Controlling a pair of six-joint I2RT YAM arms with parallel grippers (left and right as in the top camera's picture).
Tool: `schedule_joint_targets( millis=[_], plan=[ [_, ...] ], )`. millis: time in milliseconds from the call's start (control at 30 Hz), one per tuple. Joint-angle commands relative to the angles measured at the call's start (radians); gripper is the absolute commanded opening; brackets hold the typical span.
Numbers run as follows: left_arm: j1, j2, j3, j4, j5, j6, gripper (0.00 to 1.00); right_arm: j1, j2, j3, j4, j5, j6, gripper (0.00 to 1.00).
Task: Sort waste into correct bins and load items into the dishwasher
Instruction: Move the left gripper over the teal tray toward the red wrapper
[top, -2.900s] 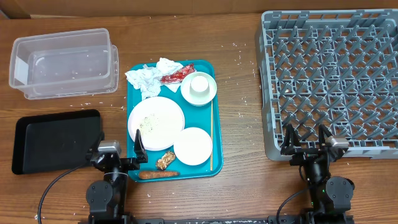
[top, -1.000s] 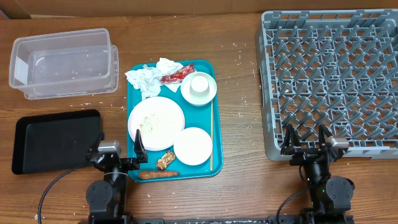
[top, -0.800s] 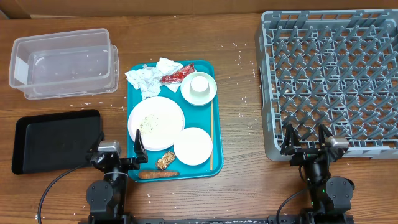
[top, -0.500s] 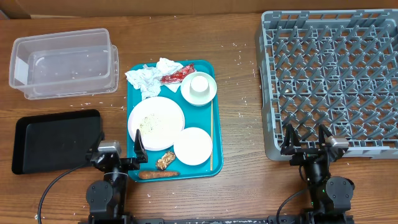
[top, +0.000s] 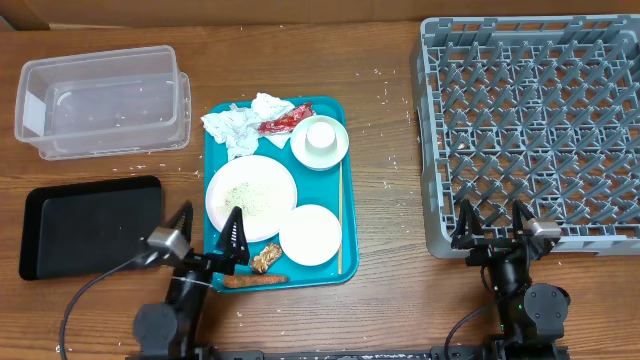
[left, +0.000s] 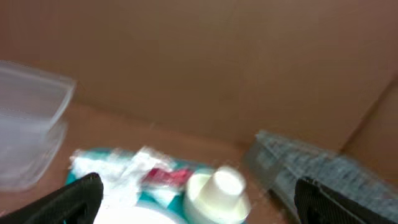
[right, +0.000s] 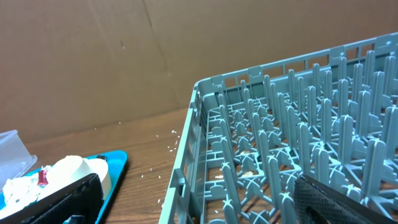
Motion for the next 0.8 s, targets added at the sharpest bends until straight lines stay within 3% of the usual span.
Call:
schedule_joint_targets(
  millis=[0,100,233,367,533,667,767],
  plan=[
    [0.005,-0.010,-0.003,0.136,0.066,-0.107,1.00,0.006,-0.008,-0.010,0.006,0.010,-0.007,1.00],
    [0.005,-0.010,0.001,0.217,0.050,-0.146,1.00,0.006,-0.008,-0.010,0.006,0.010,-0.007,1.00],
    [0.005,-0.010,0.047,0.201,0.060,-0.284,1.00,0.006,-0.008,-0.010,0.006,0.010,-0.007,1.00],
    [0.005,0.005,0.161,0.082,0.153,-0.301,1.00,0.006,-0.008,-0.010,0.006,0.010,-0.007,1.00],
    [0.005,0.136,0.380,-0.187,0.343,-0.159,1.00,0.006,-0.008,-0.010,0.006,0.010,-0.007,1.00],
    [0.005,0.337,0.585,-0.306,0.481,-0.023,1.00,0.006,-0.008,-0.010,0.006,0.010,-0.007,1.00],
    [0.005,0.511,0.754,-0.412,0.528,0.014,1.00,0.006,-0.008,-0.010,0.006,0.010,-0.007,1.00]
  ],
)
